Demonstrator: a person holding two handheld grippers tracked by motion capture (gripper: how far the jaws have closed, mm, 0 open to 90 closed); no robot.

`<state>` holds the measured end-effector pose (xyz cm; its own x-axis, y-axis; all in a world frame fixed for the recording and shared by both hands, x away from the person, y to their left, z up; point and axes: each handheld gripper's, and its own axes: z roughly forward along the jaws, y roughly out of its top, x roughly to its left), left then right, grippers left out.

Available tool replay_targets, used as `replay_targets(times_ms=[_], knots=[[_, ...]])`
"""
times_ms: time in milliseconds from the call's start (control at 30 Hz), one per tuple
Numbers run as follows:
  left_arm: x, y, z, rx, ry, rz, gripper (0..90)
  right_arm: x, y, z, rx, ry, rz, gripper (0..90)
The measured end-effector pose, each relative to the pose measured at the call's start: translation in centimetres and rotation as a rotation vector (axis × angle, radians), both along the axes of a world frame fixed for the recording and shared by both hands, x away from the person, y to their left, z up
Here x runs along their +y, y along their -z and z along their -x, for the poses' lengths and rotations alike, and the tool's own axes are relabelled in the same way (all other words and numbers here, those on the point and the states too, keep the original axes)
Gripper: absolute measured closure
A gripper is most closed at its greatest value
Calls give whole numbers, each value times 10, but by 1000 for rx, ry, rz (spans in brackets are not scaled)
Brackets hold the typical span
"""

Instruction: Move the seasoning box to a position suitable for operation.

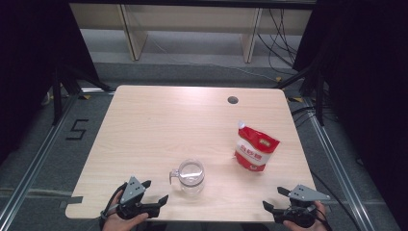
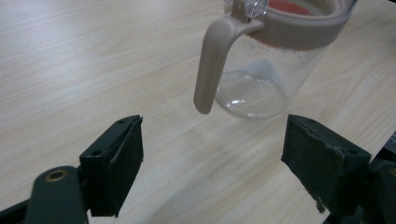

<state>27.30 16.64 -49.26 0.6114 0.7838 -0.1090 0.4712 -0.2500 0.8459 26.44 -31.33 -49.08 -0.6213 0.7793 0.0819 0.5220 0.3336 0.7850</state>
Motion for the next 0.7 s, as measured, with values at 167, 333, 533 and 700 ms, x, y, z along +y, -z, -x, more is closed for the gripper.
replay_targets(times_ms=[167, 333, 533, 700], knots=[[-5, -3, -7, -22, 10, -12, 252, 0, 1, 0, -3, -1, -10, 226], [-13, -5, -18, -52, 9, -19, 302, 1, 0, 0, 7, 5, -9, 226], [-22, -1, -29, -65, 2, -32, 377, 1, 0, 0, 14, 3, -5, 227], [-21, -2, -33, -73, 7, -40, 445, 1, 0, 0, 17, 0, -9, 227]])
